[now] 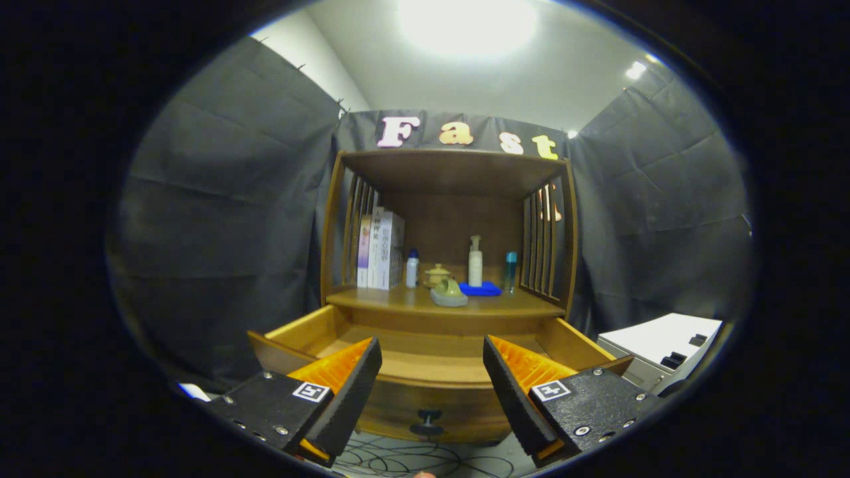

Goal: Pull open the drawer, take out the items inside it, and place them on the countertop above the cabinet.

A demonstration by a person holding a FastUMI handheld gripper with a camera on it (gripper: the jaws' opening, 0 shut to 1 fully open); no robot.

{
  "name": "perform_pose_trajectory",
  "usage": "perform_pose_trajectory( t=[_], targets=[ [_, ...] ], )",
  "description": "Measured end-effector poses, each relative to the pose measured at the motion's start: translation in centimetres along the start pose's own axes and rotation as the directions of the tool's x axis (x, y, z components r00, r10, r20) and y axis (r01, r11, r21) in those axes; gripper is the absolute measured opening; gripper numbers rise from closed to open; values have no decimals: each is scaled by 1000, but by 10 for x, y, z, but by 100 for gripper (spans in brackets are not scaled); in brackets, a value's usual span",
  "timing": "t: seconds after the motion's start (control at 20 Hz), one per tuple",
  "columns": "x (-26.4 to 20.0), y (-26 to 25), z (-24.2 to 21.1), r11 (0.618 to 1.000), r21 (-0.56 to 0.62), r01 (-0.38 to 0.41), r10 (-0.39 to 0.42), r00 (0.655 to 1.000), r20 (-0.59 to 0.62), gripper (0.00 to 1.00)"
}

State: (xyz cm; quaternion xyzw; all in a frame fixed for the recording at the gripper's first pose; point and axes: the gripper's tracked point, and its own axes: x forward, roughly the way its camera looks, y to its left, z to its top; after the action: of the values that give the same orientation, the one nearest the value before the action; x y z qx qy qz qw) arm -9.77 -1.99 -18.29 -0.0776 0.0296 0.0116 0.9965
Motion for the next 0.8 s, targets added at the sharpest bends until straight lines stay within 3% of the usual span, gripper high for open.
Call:
perform_pose_trajectory(
  t=[0.4,0.55,0.8],
  targets=[
    [17,-7,-66,997,44,57,-54,997,-61,95],
    [31,2,-88,989,143,37,-23,994,-103,95],
    [35,-3,-90,994,74,82,-76,994,-81,94]
  ],
)
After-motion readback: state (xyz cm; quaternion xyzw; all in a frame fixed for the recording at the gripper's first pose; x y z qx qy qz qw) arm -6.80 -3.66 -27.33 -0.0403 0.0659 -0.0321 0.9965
